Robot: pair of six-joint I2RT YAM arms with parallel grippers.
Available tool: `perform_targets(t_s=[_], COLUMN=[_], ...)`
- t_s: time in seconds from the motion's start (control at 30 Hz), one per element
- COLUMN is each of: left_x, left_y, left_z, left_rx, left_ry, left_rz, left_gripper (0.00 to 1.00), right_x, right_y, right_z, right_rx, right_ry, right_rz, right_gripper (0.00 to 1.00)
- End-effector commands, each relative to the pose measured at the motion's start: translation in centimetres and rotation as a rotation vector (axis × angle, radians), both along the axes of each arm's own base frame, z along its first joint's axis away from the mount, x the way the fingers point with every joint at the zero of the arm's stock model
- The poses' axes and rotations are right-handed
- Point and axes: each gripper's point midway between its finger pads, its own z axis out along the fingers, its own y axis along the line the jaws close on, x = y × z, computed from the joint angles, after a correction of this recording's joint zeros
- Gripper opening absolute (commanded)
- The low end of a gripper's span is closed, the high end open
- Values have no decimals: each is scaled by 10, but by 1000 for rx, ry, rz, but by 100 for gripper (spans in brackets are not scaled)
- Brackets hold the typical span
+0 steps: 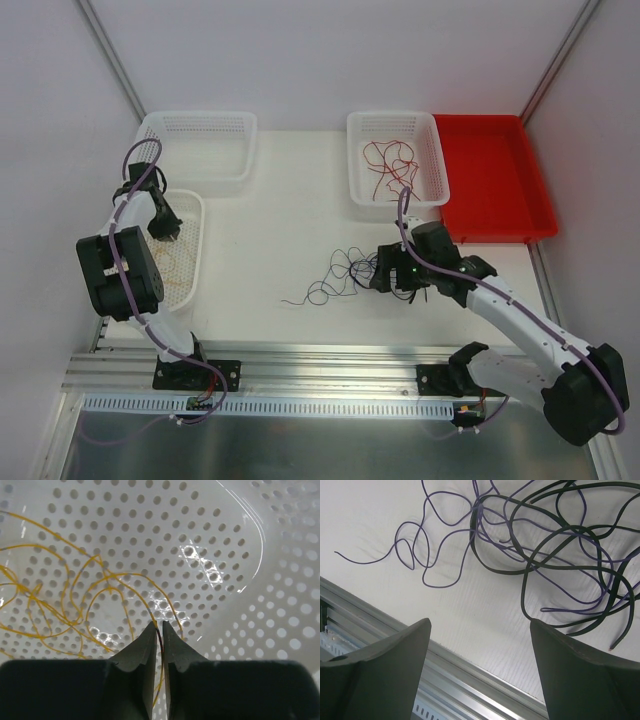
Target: Untangle the cables
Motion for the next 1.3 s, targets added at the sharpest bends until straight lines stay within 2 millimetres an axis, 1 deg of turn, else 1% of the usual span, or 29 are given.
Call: perform_targets(t_s=[0.0,0.03,0.07,0.13,0.17,0.23,0.33,0.37,0.43,0.47,0.53,0.6,0.67,0.77,0.9,1.03,1.13,1.2,1.27], left_x=[13,15,16,17,18,18,19,20,20,21,21,20,19,15,10,9,11,8,3], left_y=[-17,-20,-20,-18,-14,-12,-8,-6,-5,-4,-4,-2,2,10,17,12,-3,-15,-27], left_z=[-1,0,0,0,4,8,21,28,35,43,50,59,68,80,92,101,110,121,131], left_rx=[-95,-110,-112,-104,-84,-67,-42,-31,-18,-10,1,19,45,98,142,129,72,42,42], left_ry=[-53,-59,-60,-59,-66,-74,-104,-121,-137,-159,-175,-196,-213,-231,-250,-281,-330,-374,-406], left_rz=[-36,-44,-45,-38,-33,-27,-15,-15,-15,-13,-14,-15,-7,9,26,15,-26,-54,-90], left_gripper=[10,13,20,25,29,34,47,51,61,63,73,75,85,96,98,98,98,98,99], right_x=[8,8,9,10,11,11,11,12,13,14,15,18,18,21,23,28,31,33,34], right_y=[5,4,5,5,4,3,-1,-1,-3,-4,-6,-6,-5,-4,-2,0,-2,-4,-6], right_z=[12,12,13,17,18,23,25,27,27,30,31,34,35,38,39,44,44,40,32], right_rx=[6,1,0,-3,-6,-13,-31,-33,-46,-48,-58,-61,-65,-64,-71,-71,-87,-113,-143], right_ry=[-11,-3,-3,-7,-10,-11,-13,-17,-17,-21,-28,-35,-33,-35,-27,-39,-52,-55,-37], right_rz=[-5,-10,-13,-15,-18,-21,-27,-30,-37,-41,-53,-57,-53,-57,-53,-60,-64,-56,-53], right_gripper=[85,85,85,85,85,85,85,85,85,84,84,85,85,85,85,85,85,85,85])
